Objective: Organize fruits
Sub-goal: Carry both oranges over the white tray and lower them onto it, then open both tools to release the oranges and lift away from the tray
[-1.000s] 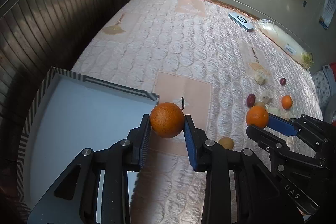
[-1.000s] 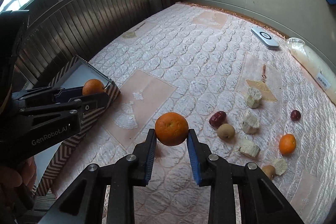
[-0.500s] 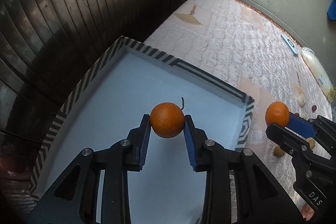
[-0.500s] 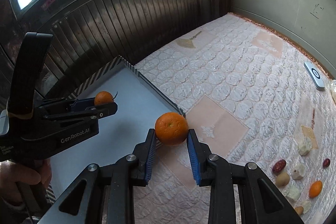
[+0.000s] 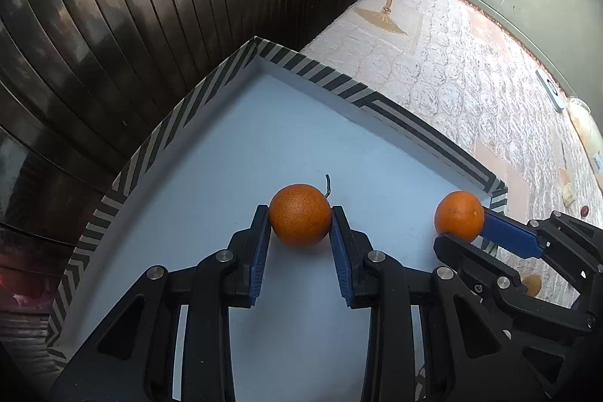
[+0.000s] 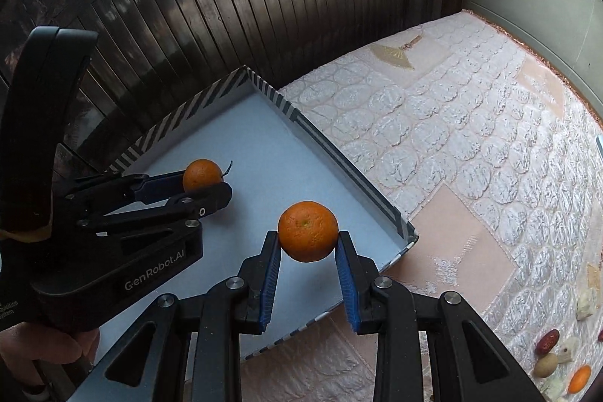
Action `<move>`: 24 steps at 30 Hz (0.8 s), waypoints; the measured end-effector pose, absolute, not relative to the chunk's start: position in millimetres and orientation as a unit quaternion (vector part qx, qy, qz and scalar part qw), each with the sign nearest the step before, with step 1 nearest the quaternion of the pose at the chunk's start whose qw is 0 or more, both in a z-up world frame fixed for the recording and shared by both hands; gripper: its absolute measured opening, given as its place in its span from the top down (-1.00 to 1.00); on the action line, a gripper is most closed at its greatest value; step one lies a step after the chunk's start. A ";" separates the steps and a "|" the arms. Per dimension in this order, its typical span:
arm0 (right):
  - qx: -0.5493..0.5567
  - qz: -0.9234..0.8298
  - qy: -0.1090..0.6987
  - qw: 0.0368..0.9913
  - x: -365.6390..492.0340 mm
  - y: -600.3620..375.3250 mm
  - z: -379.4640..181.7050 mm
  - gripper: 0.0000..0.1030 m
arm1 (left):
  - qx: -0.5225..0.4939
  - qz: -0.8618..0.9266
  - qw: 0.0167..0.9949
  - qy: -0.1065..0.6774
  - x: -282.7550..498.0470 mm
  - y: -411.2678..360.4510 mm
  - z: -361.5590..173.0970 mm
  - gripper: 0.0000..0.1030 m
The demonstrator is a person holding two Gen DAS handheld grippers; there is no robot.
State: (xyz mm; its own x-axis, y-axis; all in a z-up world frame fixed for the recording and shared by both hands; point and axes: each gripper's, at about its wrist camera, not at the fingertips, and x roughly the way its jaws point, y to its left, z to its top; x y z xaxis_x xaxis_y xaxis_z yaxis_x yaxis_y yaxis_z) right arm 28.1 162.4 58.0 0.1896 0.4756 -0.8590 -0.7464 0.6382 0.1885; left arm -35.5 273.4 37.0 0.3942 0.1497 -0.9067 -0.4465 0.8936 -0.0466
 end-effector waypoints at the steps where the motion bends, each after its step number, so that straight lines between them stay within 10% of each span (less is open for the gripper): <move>1: -0.138 0.402 0.494 0.758 28.5 164.3 55.8 0.44 | -0.144 0.182 0.822 0.520 -36.3 273.9 36.3 0.40; 15: -0.161 0.411 0.497 0.747 28.3 188.9 35.1 0.36 | -0.165 0.201 0.815 0.518 -46.0 285.7 32.9 0.37; 24: -0.139 0.417 0.481 0.759 22.4 172.7 54.8 0.21 | -0.131 0.223 0.833 0.490 -55.8 276.0 54.6 -0.08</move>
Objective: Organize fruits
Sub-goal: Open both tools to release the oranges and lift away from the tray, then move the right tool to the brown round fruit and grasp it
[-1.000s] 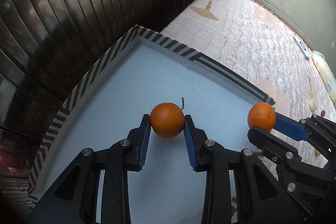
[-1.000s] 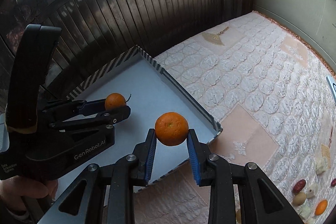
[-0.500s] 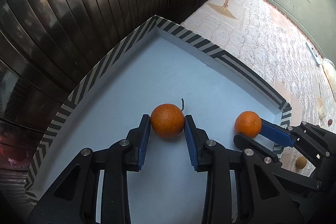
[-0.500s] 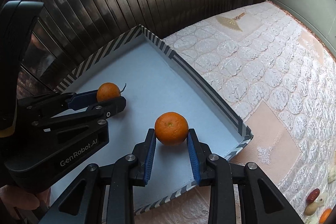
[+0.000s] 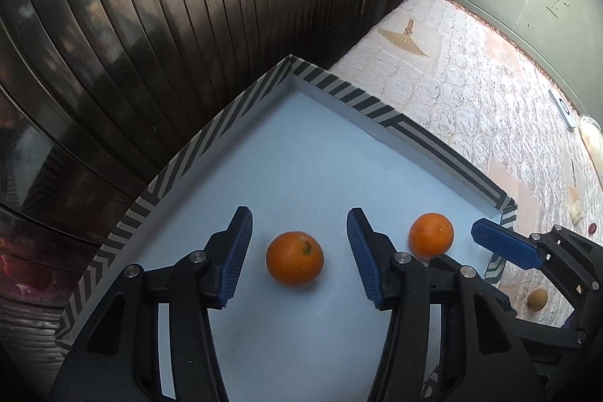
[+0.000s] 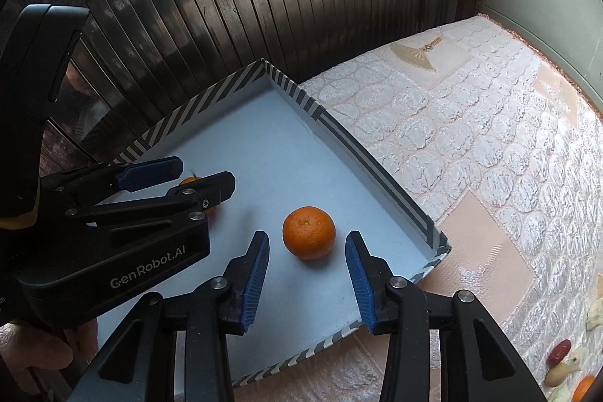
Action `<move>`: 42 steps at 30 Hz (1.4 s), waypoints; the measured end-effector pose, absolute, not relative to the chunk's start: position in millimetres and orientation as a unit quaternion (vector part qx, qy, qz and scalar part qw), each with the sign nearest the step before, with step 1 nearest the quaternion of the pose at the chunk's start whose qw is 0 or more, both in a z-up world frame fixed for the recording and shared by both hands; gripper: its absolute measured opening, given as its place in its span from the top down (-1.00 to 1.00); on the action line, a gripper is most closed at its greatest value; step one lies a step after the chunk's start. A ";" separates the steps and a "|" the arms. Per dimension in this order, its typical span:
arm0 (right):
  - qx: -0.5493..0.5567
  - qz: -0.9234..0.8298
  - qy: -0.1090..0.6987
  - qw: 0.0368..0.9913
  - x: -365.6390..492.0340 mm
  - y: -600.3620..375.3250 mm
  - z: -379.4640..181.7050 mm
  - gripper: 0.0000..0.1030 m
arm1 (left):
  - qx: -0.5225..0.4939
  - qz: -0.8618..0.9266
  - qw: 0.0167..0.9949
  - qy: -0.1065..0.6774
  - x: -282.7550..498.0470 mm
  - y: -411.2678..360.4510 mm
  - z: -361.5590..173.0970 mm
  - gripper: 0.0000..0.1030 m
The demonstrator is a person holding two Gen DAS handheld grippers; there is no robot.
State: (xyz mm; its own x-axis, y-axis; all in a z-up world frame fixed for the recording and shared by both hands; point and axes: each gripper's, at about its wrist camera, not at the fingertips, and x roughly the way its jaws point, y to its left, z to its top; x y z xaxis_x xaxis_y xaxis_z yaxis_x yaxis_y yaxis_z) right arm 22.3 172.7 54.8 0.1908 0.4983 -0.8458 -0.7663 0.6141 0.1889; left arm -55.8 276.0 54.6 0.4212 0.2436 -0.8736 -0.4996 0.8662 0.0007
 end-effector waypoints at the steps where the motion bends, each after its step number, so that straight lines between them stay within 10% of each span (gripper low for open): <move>1: -0.136 0.416 0.478 0.761 21.9 169.5 57.7 0.21 | -0.125 0.223 0.836 0.486 -56.2 273.1 58.3 -0.16; 42: 0.015 0.183 0.493 0.850 16.6 -121.8 72.4 0.18 | -0.007 -0.020 0.866 0.500 30.7 27.3 69.4 -0.18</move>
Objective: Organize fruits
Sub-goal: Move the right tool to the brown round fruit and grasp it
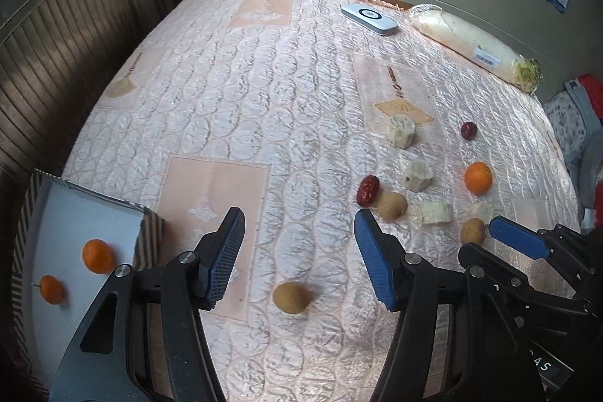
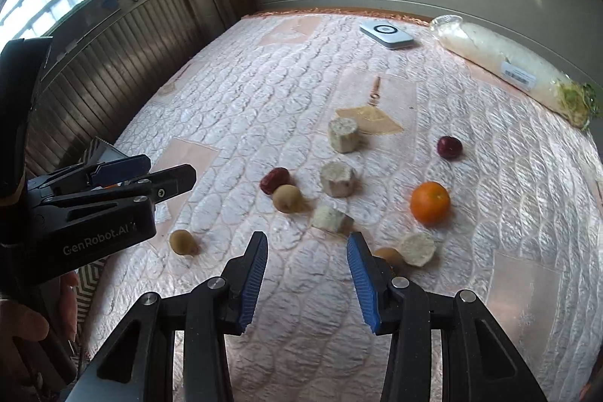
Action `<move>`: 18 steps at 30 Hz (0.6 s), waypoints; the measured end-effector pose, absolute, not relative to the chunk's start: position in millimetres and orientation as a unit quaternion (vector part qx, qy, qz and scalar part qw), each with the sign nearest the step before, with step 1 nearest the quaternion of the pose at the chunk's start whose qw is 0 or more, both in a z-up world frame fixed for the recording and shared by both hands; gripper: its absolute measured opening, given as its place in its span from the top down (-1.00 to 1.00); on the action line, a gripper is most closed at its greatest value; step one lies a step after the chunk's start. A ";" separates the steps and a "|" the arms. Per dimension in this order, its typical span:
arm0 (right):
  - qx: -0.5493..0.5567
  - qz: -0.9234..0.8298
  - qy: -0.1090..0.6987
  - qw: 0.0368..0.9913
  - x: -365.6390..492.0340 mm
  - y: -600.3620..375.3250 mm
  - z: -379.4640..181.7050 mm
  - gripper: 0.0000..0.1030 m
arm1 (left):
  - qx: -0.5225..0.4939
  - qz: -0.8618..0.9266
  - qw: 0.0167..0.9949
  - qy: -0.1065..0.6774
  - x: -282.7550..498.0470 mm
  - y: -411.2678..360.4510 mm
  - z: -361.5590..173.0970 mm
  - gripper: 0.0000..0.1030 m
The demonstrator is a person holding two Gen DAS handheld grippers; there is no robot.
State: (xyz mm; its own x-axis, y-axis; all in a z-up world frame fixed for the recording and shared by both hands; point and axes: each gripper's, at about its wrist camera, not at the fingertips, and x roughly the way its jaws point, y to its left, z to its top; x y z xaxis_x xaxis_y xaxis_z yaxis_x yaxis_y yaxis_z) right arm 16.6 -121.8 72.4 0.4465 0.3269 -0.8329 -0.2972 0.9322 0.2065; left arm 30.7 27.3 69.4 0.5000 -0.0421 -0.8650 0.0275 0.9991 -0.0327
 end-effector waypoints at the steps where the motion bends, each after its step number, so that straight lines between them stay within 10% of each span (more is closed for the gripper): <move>1: 0.018 0.177 0.495 0.850 16.0 -129.8 69.9 0.18 | -0.008 -0.028 0.864 0.502 32.4 23.0 67.0 -0.18; 18: 0.059 0.164 0.518 0.838 10.3 -176.6 42.5 0.18 | -0.002 -0.104 0.840 0.533 42.7 -24.0 45.8 -0.18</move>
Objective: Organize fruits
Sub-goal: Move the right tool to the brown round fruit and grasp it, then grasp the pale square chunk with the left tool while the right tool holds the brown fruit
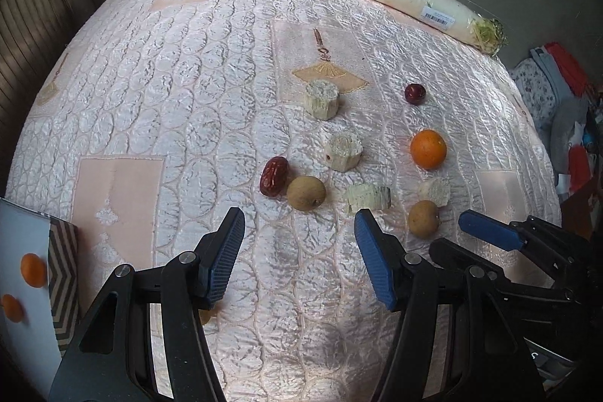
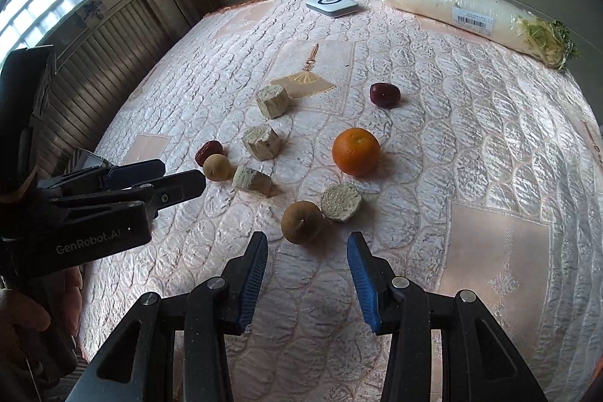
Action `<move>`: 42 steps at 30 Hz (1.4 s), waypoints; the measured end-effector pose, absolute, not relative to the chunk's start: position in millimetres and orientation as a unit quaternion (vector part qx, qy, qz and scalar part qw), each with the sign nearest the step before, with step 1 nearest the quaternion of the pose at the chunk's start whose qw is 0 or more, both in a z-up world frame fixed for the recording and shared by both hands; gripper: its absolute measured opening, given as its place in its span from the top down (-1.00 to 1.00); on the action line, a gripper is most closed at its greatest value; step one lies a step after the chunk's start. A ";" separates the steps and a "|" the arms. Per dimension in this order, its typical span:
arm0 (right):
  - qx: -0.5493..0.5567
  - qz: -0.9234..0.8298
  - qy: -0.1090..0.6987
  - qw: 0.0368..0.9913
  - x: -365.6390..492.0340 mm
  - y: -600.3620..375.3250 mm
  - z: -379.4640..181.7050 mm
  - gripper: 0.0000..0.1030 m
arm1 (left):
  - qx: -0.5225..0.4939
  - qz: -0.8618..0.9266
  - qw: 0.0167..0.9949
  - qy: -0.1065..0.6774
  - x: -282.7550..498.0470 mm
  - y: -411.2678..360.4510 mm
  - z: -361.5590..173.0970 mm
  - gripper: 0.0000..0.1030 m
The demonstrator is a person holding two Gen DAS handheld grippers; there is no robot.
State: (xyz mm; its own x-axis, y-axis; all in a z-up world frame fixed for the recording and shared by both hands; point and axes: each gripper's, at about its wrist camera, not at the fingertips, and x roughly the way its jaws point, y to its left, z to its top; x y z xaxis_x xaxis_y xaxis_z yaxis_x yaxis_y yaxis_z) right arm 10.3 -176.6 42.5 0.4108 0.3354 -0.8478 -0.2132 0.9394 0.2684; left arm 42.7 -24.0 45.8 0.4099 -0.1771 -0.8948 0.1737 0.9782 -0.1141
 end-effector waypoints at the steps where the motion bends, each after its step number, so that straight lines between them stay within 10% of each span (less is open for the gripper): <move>1: 0.059 0.164 0.521 0.836 12.1 -175.2 39.6 0.18 | 0.001 -0.106 0.840 0.533 42.7 -25.9 45.9 -0.18; 6: 0.073 0.172 0.528 0.828 23.3 -171.3 27.4 0.18 | 0.008 -0.115 0.839 0.531 43.7 -32.3 46.9 -0.18; 9: 0.067 0.174 0.534 0.825 29.9 -168.4 20.7 0.51 | 0.009 -0.123 0.837 0.532 45.4 -37.3 47.1 -0.18; 29: 0.075 0.145 0.520 0.838 10.8 -215.1 35.1 0.51 | 0.026 -0.161 0.827 0.537 56.6 -85.6 29.3 -0.17; 36: 0.078 0.149 0.517 0.839 10.0 -215.4 37.3 0.51 | 0.023 -0.144 0.828 0.542 64.5 -76.5 22.8 0.40; 42: 0.074 0.157 0.519 0.837 11.9 -209.4 36.3 0.51 | 0.013 -0.143 0.829 0.541 61.6 -72.3 25.2 0.45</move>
State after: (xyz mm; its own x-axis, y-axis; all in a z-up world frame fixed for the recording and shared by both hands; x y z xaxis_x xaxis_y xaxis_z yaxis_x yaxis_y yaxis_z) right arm 11.9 -209.4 36.3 0.4118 0.3395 -0.8457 -0.1861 0.9398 0.2866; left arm 61.6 -72.3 25.2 0.3737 -0.2225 -0.9005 0.2507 0.9589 -0.1329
